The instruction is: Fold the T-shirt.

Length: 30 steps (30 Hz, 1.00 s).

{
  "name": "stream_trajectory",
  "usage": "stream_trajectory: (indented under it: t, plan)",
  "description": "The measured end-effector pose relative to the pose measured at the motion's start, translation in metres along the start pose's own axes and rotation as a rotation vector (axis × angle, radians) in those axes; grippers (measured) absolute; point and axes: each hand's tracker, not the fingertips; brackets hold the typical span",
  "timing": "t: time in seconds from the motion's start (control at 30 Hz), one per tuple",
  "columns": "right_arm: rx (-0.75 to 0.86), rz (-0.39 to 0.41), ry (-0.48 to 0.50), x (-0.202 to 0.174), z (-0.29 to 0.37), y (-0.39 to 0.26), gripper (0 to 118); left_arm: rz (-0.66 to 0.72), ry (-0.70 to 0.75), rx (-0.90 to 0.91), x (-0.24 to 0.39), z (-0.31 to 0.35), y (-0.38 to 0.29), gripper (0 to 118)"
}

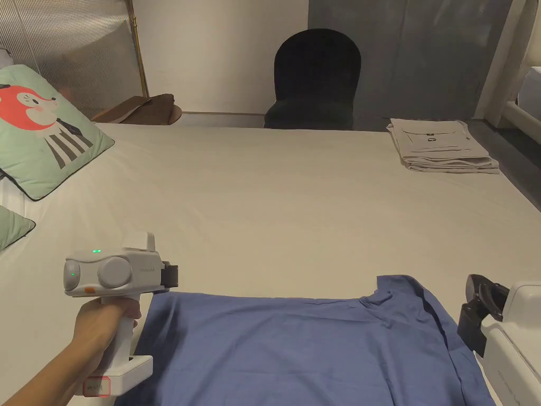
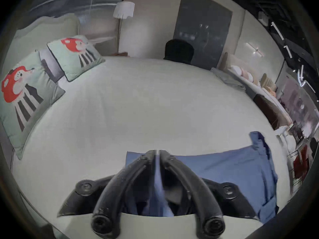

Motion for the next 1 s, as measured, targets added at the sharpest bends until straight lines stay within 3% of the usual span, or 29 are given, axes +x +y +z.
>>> stream_trajectory:
  t: [0.1, 0.13, 0.27, 0.33, 0.37, 0.4, 0.57, 0.63, 0.83, 0.87, 0.93, 1.0]
  plan:
    - [-0.028, 0.011, -0.004, 0.001, -0.015, -0.008, 0, 0.006, 0.062, -0.079, -0.005, -0.033, 0.000, 98]
    - [-0.035, 0.017, -0.004, 0.002, -0.020, -0.011, 0, 0.008, 0.066, -0.071, -0.006, -0.040, -0.001, 103]
    - [-0.076, 0.034, -0.009, 0.005, -0.036, -0.023, 0, -0.001, 0.076, -0.111, -0.006, -0.058, -0.010, 102]
    - [-0.091, 0.032, -0.009, 0.006, -0.042, -0.028, 0, -0.015, 0.075, -0.122, -0.004, -0.063, -0.016, 91]
    - [-0.095, 0.032, -0.011, 0.006, -0.044, -0.029, 0, -0.023, 0.068, -0.121, -0.001, -0.065, -0.019, 75]
    - [-0.100, 0.031, -0.012, 0.007, -0.045, -0.031, 0, -0.039, 0.065, -0.128, 0.002, -0.068, -0.022, 50]
    - [-0.130, 0.037, -0.007, 0.010, -0.056, -0.032, 0, -0.119, 0.078, -0.112, 0.020, -0.066, -0.026, 29]
    - [-0.148, 0.031, -0.003, 0.014, -0.066, -0.028, 0, -0.132, 0.065, -0.100, 0.023, -0.062, -0.024, 6]
    - [-0.323, -0.059, -0.007, 0.039, -0.135, -0.017, 5, -0.155, 0.042, -0.032, 0.032, -0.027, -0.014, 3]
    - [-0.348, -0.068, -0.011, 0.042, -0.150, -0.018, 15, -0.142, 0.020, -0.012, 0.032, -0.018, -0.012, 3]
    - [-0.444, -0.068, -0.007, 0.046, -0.180, -0.026, 63, -0.126, -0.005, 0.017, 0.033, -0.005, -0.011, 3]
    - [-0.538, -0.066, 0.010, 0.047, -0.204, -0.036, 94, -0.107, -0.027, 0.027, 0.031, 0.002, -0.010, 3]
